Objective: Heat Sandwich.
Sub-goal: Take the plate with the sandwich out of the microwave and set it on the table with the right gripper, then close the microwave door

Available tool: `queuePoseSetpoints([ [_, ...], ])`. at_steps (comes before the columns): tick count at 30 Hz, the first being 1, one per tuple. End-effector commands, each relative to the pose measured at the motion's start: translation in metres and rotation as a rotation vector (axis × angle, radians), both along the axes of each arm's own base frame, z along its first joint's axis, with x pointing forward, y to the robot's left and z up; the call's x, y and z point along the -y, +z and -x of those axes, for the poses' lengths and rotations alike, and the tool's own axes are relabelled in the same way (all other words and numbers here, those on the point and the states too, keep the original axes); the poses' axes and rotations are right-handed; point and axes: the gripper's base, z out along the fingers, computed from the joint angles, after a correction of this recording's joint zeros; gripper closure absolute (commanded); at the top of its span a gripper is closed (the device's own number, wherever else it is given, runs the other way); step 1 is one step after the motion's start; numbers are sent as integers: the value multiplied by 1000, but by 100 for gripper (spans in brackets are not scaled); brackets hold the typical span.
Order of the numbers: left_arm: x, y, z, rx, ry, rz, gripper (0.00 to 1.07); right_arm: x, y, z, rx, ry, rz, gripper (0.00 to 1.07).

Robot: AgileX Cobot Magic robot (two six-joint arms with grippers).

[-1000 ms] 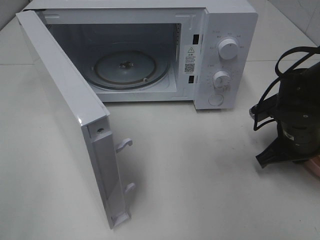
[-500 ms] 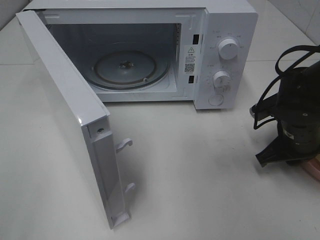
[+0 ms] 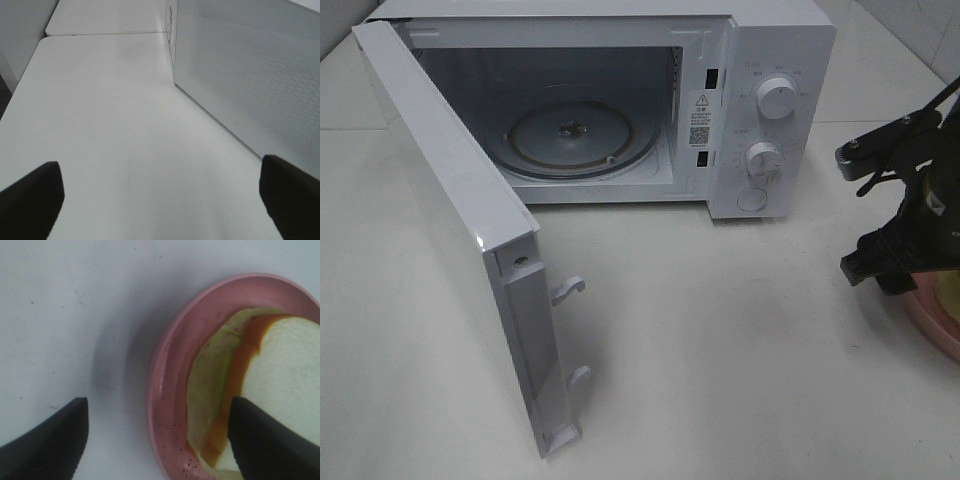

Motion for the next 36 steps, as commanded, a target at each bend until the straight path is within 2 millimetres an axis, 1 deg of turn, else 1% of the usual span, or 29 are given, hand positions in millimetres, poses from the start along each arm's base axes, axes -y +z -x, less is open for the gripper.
queuePoseSetpoints([
  [1, 0, -1, 4, 24, 3, 1, 3, 1, 12, 6, -6, 19, -25, 29],
  [2, 0, -1, 4, 24, 3, 1, 3, 0, 23, 11, 10, 34, -55, 27],
  [4, 0, -1, 4, 24, 3, 1, 3, 1, 34, 17, 24, 42, -83, 27],
  [5, 0, -1, 4, 24, 3, 1, 3, 1, 34, 17, 24, 42, -83, 27],
  [6, 0, -1, 4, 24, 3, 1, 3, 1, 38, 20, 32, 47, -93, 28],
  [7, 0, -1, 4, 24, 3, 1, 3, 1, 48, 26, 50, 46, -123, 28],
  [9, 0, -1, 4, 24, 3, 1, 3, 2, 60, 34, 71, 48, -156, 28],
  [10, 0, -1, 4, 24, 3, 1, 3, 2, 60, 34, 71, 48, -156, 28],
  [11, 0, -1, 4, 24, 3, 1, 3, 2, 70, 43, 88, 51, -195, 28],
  [13, 0, -1, 4, 24, 3, 1, 3, 3, 80, 52, 112, 62, -227, 28],
  [14, 0, -1, 4, 24, 3, 1, 3, 3, 80, 52, 112, 62, -227, 28],
  [16, 0, -1, 4, 24, 3, 1, 3, 6, 95, 66, 144, 78, -261, 29],
  [18, 0, -1, 4, 24, 3, 1, 3, 8, 104, 75, 163, 86, -277, 30],
  [19, 0, -1, 4, 24, 3, 1, 3, 8, 104, 75, 163, 86, -277, 30],
  [20, 0, -1, 4, 24, 3, 1, 3, 11, 112, 85, 186, 87, -295, 30],
  [23, 0, -1, 4, 24, 3, 1, 3, 16, 121, 100, 200, 84, -308, 31],
  [24, 0, -1, 4, 24, 3, 1, 3, 16, 121, 100, 200, 84, -308, 31],
  [25, 0, -1, 4, 24, 3, 1, 3, 20, 127, 109, 213, 83, -311, 31],
  [27, 0, -1, 4, 24, 3, 1, 3, 24, 132, 119, 231, 85, -312, 31],
  [28, 0, -1, 4, 24, 3, 1, 3, 24, 132, 119, 231, 85, -312, 31],
  [29, 0, -1, 4, 24, 3, 1, 3, 28, 137, 129, 245, 81, -315, 31],
  [32, 0, -1, 4, 24, 3, 1, 3, 33, 141, 142, 253, 71, -316, 31],
  [33, 0, -1, 4, 24, 3, 1, 3, 37, 143, 151, 254, 62, -316, 31],
  [34, 0, -1, 4, 24, 3, 1, 3, 37, 143, 151, 254, 62, -316, 31],
  [36, 0, -1, 4, 24, 3, 1, 3, 40, 145, 158, 258, 56, -317, 31],
])
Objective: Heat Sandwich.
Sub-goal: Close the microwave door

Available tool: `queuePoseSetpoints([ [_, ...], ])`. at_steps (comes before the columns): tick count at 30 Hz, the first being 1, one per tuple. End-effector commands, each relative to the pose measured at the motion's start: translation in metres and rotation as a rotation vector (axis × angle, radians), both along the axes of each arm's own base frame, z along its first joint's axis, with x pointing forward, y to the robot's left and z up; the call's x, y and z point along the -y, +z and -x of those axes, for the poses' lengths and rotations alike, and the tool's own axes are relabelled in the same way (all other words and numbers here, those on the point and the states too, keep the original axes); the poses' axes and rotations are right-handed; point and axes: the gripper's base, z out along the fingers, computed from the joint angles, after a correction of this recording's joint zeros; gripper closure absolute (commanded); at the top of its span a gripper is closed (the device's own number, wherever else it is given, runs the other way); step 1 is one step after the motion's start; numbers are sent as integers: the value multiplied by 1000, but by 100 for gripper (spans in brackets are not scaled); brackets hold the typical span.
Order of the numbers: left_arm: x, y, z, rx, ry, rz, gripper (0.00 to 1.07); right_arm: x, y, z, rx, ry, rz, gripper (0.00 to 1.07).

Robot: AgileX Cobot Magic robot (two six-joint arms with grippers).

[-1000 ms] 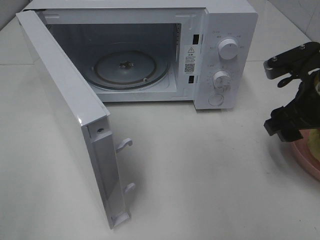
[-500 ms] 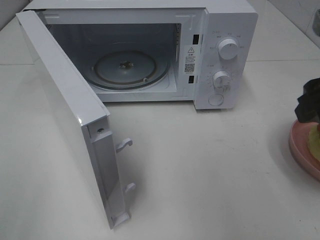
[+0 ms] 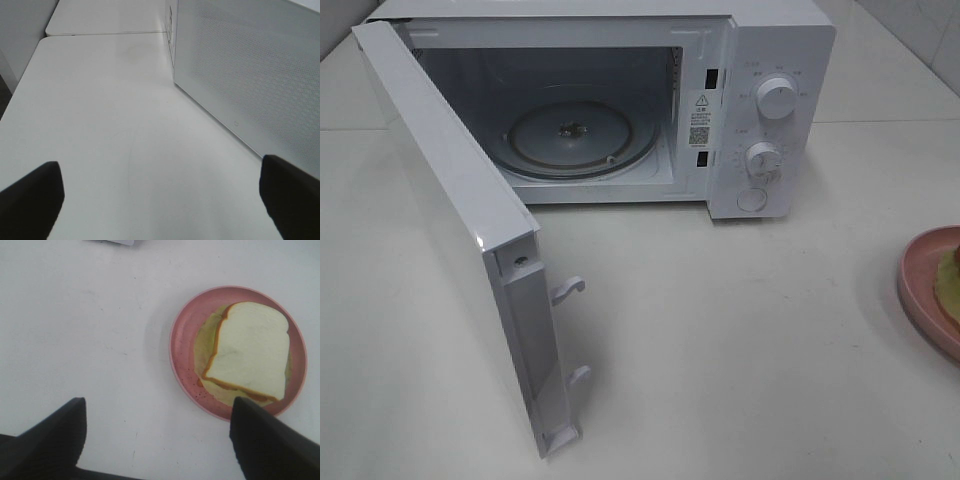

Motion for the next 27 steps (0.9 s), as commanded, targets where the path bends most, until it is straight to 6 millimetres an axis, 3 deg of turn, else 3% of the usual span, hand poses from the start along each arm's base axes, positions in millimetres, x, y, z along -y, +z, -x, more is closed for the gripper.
queuePoseSetpoints([
  [1, 0, -1, 4, 24, 3, 1, 3, 6, 3, 15, 3, -7, 5, 31],
  [16, 0, -1, 4, 24, 3, 1, 3, 33, -24, 84, 232, -68, -58, 31],
  [27, 0, -1, 4, 24, 3, 1, 3, 33, -44, 106, 354, -107, -108, 31],
])
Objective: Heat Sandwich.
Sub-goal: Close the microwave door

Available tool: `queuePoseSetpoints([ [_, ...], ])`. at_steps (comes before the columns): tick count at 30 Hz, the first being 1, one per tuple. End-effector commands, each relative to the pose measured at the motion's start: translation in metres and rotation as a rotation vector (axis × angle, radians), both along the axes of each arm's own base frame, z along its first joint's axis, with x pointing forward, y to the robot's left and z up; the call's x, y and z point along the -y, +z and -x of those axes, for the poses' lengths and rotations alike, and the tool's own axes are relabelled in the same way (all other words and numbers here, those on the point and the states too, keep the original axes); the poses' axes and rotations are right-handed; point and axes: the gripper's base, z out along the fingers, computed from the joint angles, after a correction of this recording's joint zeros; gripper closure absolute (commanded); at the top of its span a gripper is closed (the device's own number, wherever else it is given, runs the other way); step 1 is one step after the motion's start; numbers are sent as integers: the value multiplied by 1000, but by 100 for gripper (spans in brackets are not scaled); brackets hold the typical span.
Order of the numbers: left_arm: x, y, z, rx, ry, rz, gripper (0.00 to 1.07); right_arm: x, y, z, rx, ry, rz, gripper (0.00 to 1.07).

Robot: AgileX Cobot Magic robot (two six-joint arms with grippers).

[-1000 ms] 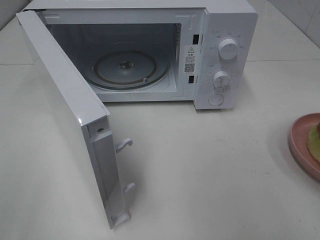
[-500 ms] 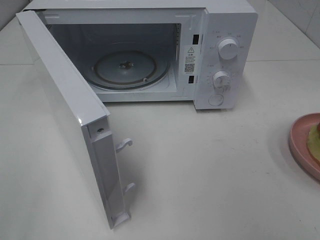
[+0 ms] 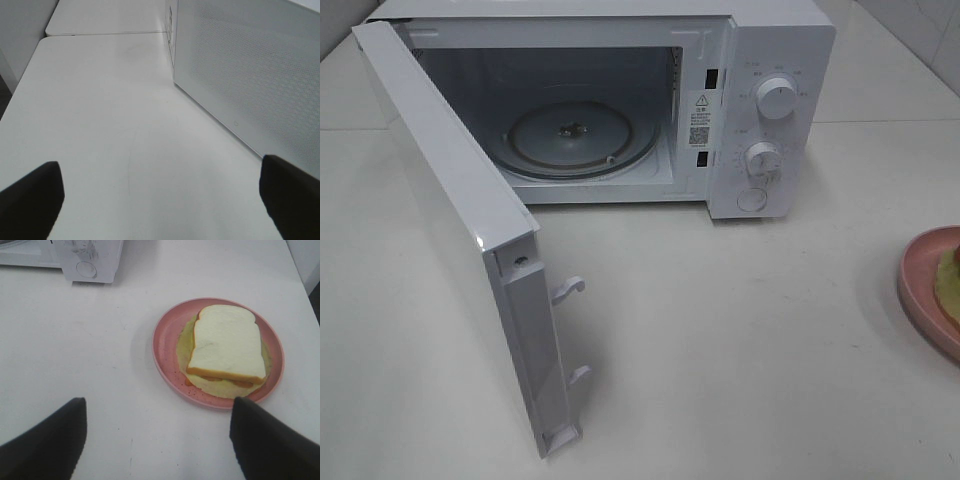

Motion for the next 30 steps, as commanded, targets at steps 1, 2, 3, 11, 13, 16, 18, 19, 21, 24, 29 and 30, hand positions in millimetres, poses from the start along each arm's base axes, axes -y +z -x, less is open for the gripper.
queuePoseSetpoints([
  [1, 0, -1, 4, 24, 3, 1, 3, 0, -4, 7, 40, -8, 9, 31],
  [2, 0, -1, 4, 24, 3, 1, 3, 0, -5, 9, 46, -15, 7, 31],
  [3, 0, -1, 4, 24, 3, 1, 3, 0, -6, 14, 69, -22, 2, 31],
  [11, 0, -1, 4, 24, 3, 1, 3, -2, -7, 24, 128, -39, 2, 31],
  [13, 0, -1, 4, 24, 3, 1, 3, -2, -7, 24, 128, -39, 2, 31],
  [16, 0, -1, 4, 24, 3, 1, 3, -2, -7, 24, 128, -39, 2, 31],
  [18, 0, -1, 4, 24, 3, 1, 3, -2, -7, 24, 128, -39, 2, 31],
  [19, 0, -1, 4, 24, 3, 1, 3, -2, -7, 24, 128, -39, 2, 31],
  [21, 0, -1, 4, 24, 3, 1, 3, -2, -7, 24, 128, -39, 2, 31],
  [24, 0, -1, 4, 24, 3, 1, 3, -2, -7, 24, 128, -39, 2, 31],
  [29, 0, -1, 4, 24, 3, 1, 3, -2, -7, 24, 128, -39, 2, 31],
  [30, 0, -1, 4, 24, 3, 1, 3, -2, -7, 24, 128, -39, 2, 31],
])
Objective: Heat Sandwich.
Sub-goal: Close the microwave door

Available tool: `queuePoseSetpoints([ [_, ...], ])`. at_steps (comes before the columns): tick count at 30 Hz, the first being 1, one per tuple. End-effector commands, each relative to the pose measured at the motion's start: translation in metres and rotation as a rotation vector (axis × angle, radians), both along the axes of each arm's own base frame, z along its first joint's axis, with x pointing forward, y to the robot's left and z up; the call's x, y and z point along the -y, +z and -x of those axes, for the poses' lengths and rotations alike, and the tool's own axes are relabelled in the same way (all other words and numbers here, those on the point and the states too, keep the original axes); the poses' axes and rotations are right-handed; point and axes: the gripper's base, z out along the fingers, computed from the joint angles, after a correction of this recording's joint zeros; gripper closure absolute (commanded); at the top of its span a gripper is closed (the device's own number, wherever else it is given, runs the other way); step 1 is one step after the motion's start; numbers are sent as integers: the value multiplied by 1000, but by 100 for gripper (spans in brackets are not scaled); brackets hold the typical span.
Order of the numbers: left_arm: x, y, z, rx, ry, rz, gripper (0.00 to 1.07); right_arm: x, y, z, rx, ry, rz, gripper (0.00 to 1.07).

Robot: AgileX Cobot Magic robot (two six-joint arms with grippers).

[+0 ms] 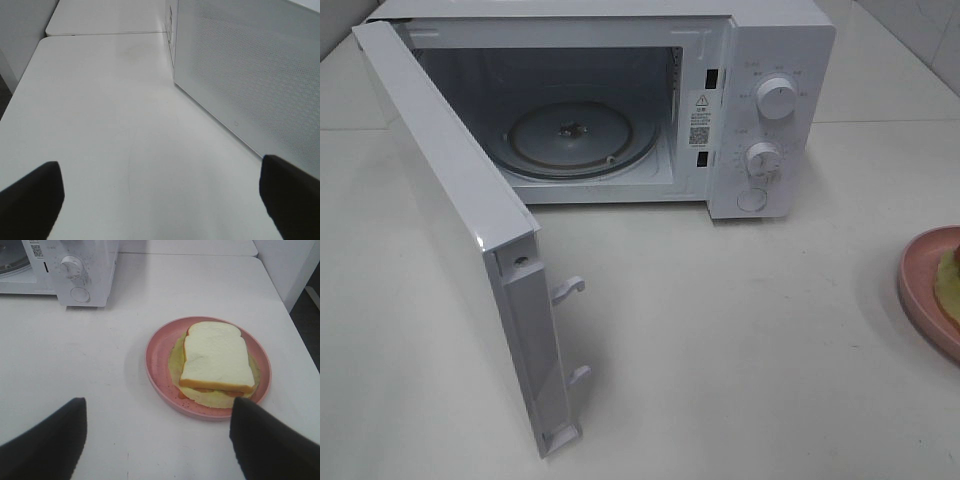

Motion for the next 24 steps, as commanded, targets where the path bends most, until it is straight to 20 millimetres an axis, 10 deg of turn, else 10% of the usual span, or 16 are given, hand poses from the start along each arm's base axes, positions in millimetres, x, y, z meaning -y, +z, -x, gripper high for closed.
queuePoseSetpoints([
  [1, 0, -1, 4, 24, 2, 2, 3, 0, -2, 3, 23, -3, 9, 31],
  [24, 0, -1, 4, 24, 2, 2, 3, 0, -2, 3, 23, -3, 9, 31],
])
